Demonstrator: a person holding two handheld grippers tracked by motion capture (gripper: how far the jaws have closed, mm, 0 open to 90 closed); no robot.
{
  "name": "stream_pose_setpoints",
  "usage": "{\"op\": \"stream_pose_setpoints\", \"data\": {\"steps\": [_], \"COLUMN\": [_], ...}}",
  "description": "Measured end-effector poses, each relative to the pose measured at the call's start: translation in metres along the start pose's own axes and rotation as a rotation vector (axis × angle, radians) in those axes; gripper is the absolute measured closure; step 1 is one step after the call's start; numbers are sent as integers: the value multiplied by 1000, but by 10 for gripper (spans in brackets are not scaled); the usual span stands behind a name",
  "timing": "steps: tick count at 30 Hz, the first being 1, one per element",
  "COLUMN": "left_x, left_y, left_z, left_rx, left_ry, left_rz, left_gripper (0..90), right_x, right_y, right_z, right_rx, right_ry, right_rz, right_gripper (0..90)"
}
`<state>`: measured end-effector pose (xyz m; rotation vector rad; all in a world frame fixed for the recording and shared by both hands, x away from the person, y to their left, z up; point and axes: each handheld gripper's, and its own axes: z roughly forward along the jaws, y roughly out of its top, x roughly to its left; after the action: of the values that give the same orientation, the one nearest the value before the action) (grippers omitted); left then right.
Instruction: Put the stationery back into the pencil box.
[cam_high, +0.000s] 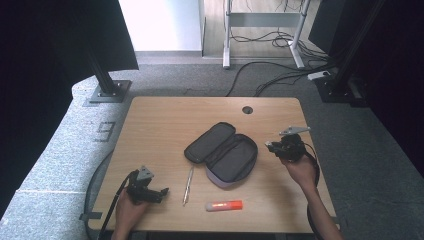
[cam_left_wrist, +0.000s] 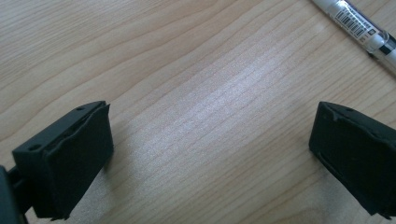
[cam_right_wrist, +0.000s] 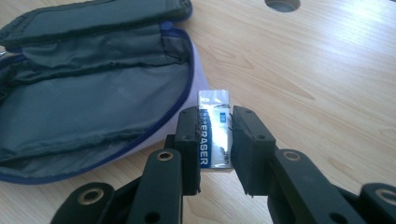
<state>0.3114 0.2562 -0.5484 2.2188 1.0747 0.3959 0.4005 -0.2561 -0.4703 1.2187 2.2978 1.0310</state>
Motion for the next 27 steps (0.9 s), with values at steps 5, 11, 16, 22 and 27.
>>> {"op": "stream_pose_setpoints", "data": {"steps": [5, 11, 16, 22, 27], "left_x": [0, 0, 0, 0, 0], "left_y": [0, 0, 0, 0, 0], "left_z": [0, 0, 0, 0, 0], "left_rx": [0, 0, 0, 0, 0], "left_ry": [0, 0, 0, 0, 0], "left_rz": [0, 0, 0, 0, 0], "left_gripper": [0, 0, 0, 0, 0], "right_x": [6, 14, 22, 29, 33], "right_y": [5, 11, 14, 17, 19], "right_z": [2, 6, 8, 12, 15], "right_rx": [2, 2, 0, 6, 5], "right_ry": [7, 19, 33, 47, 59], "right_rz": [-22, -40, -54, -69, -70], "right_gripper": [712, 712, 712, 712, 712]}}
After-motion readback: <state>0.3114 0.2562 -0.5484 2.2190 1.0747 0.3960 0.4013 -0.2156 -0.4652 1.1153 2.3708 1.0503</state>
